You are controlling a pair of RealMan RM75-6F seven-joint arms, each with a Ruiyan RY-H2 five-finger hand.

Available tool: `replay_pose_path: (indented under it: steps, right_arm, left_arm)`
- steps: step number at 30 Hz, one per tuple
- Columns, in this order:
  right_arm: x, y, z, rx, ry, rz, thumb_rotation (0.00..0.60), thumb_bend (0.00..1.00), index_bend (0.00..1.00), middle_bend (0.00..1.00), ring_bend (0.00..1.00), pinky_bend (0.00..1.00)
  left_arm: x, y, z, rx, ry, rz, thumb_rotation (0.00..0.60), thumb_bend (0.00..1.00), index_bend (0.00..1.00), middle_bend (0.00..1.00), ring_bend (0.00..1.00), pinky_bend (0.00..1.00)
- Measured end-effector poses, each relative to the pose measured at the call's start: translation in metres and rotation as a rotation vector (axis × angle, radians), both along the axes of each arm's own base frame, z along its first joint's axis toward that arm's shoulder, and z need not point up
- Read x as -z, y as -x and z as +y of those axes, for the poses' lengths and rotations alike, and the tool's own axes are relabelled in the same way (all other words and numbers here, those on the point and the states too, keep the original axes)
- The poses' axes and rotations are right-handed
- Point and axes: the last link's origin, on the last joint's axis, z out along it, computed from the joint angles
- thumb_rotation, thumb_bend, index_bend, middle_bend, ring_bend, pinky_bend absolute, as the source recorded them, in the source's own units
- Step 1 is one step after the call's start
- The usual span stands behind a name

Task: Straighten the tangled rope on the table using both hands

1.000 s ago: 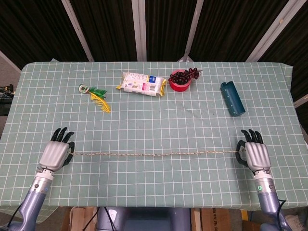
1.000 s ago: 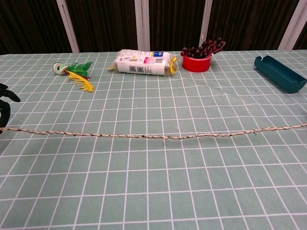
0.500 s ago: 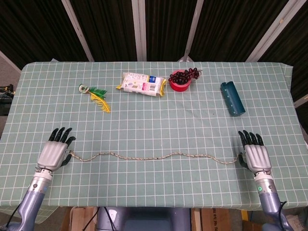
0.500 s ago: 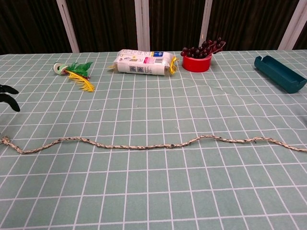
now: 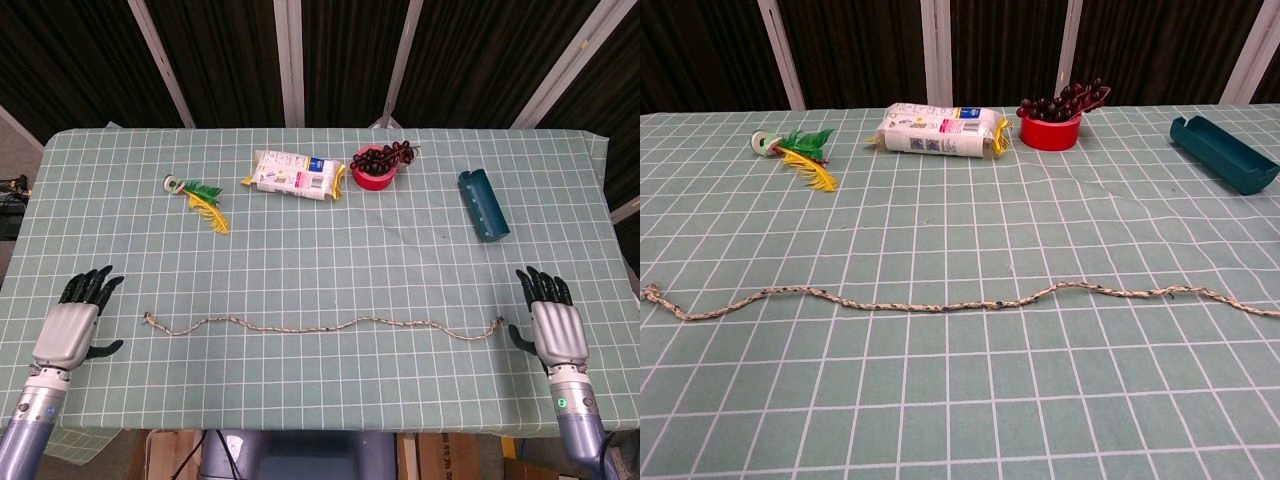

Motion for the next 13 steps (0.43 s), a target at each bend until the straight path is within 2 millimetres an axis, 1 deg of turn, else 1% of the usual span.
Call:
replay_pose_path:
  steps: [3,6,13]
  right_arm:
    - [-0.011,-0.002,0.012,-0.032,0.022,-0.024,0.6,0.25,0.0,0.0,0.0,0.0]
    - [-0.021,-0.004,0.025,-0.076,0.038,-0.029,0.6,0.25,0.0,0.0,0.0,0.0]
    - [-0.053,-0.003,0.062,-0.206,0.107,0.021,0.6,0.25,0.0,0.0,0.0,0.0]
  left_arm:
    - [-0.014,0.002,-0.018,0.011,-0.016,-0.026,0.6,0.14,0.08,0.0,0.0,0.0]
    - [-0.026,0.003,-0.031,0.043,-0.037,-0.031,0.6,0.13,0.06,0.0,0.0,0.0]
    - [-0.053,0.01,-0.054,0.135,-0.127,-0.007,0.6,0.12,0.04,0.0,0.0,0.0]
